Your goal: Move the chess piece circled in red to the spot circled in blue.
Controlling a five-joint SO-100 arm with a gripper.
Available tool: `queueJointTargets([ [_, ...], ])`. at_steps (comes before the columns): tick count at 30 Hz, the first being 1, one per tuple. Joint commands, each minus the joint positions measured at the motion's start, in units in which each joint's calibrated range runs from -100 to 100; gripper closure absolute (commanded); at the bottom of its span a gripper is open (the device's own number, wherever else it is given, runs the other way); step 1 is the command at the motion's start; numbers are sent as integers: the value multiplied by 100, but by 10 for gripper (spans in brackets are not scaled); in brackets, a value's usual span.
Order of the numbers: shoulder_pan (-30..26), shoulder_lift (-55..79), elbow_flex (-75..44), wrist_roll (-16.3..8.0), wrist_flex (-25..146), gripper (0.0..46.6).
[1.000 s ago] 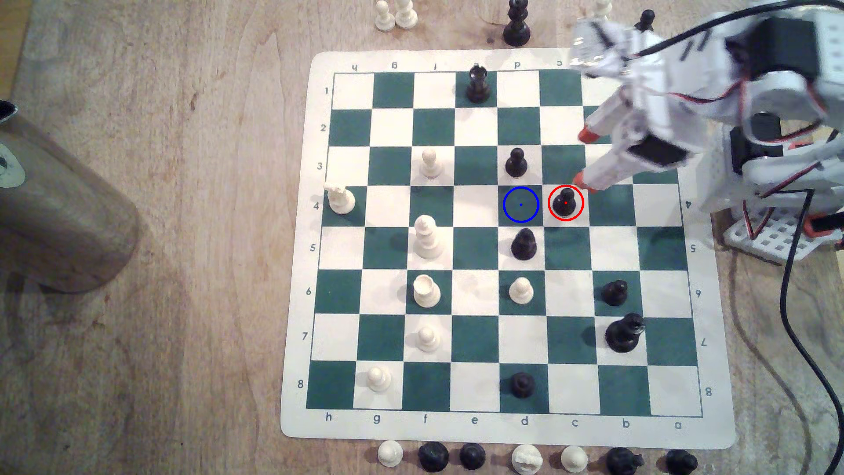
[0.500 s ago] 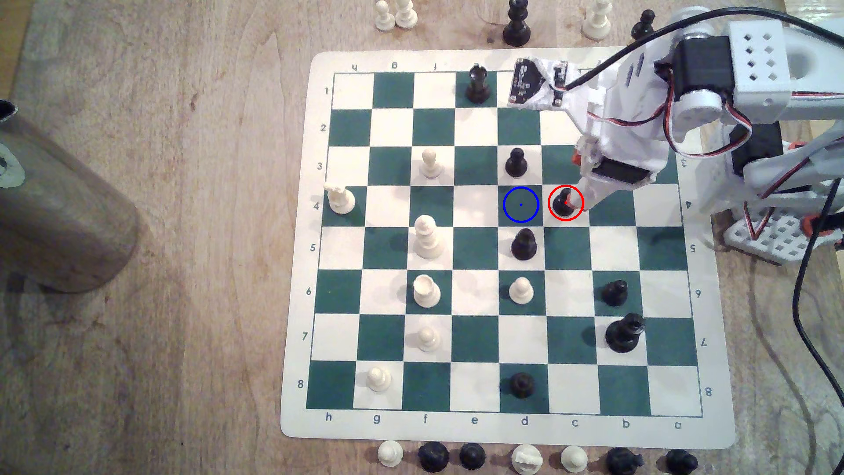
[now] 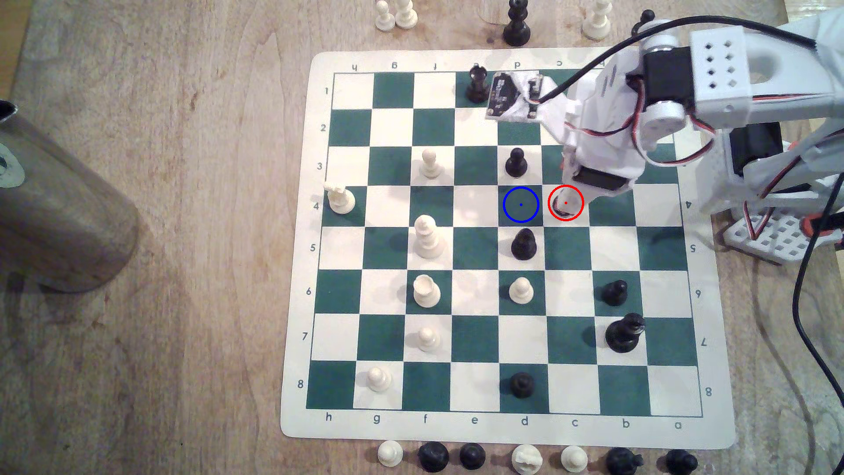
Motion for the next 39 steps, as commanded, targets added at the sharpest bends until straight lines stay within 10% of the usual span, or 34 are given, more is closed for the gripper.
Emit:
queueJointTargets([
  [1,-47,190,-231,-15,-172,318],
  [39,-196,894,14,-20,-565,405],
])
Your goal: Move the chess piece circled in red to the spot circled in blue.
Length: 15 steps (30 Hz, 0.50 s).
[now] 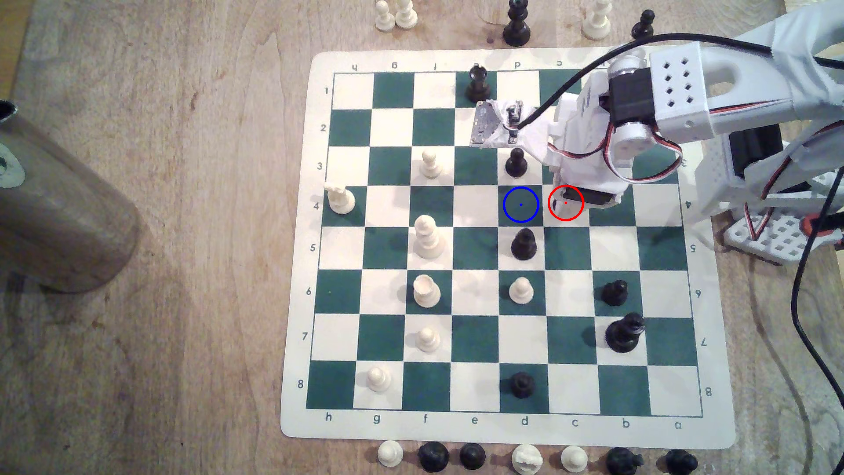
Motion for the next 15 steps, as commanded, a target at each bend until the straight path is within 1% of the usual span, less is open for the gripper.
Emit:
queueJointTargets([
  [1,-56,-28,-13,-20,-95,413],
  [9,-64,-121,60,15,-62,458],
  [13,-64,-477,-94,-5,249,461],
  [15,-64,-749,-439,-15,740,461],
])
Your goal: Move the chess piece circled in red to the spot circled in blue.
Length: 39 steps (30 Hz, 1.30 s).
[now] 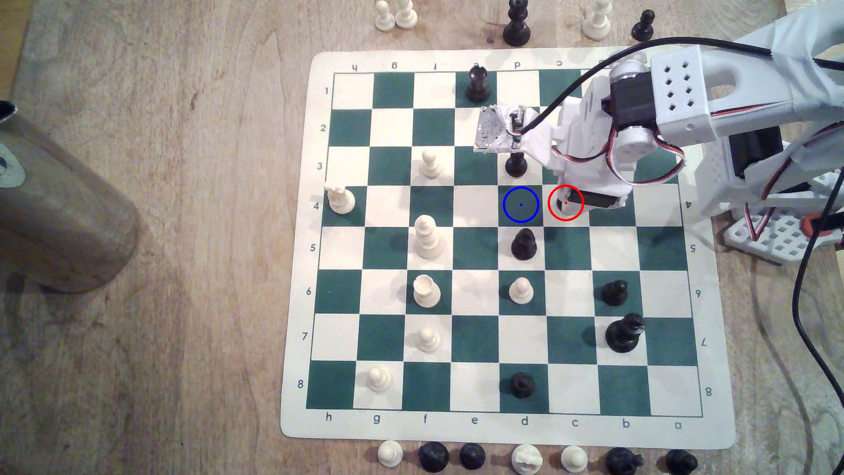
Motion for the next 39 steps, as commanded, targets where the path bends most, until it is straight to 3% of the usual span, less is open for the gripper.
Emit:
queueJointTargets([
  [1,-19,-700,-701,-20,721,462],
  [10,-35,-1006,-1481,-54,1352,463],
  [25,-152,930,-2297,-88,148,464],
  [39,-51,1643,-2370,-34,-286,464],
])
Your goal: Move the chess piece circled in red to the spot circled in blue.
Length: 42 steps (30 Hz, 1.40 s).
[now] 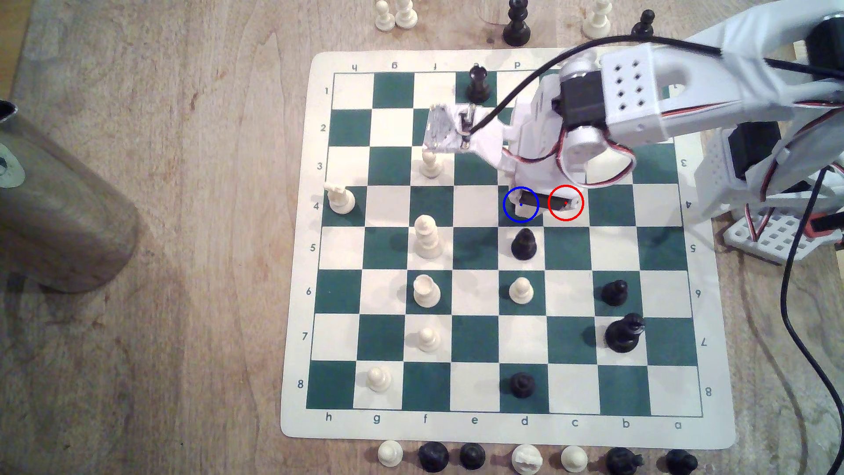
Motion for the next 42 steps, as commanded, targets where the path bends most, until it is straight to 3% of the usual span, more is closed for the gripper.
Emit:
queueJointTargets([
  [1,82,68,-508,15,-127,464],
  [13,129,187,-472,34,-250,460],
  [16,129,229,-463,34,-250,438],
  [22,137,280,-444,59,-250,339],
  [30,239,51,-372,63,-250,292],
  [42,325,-654,-318,112,102,295],
])
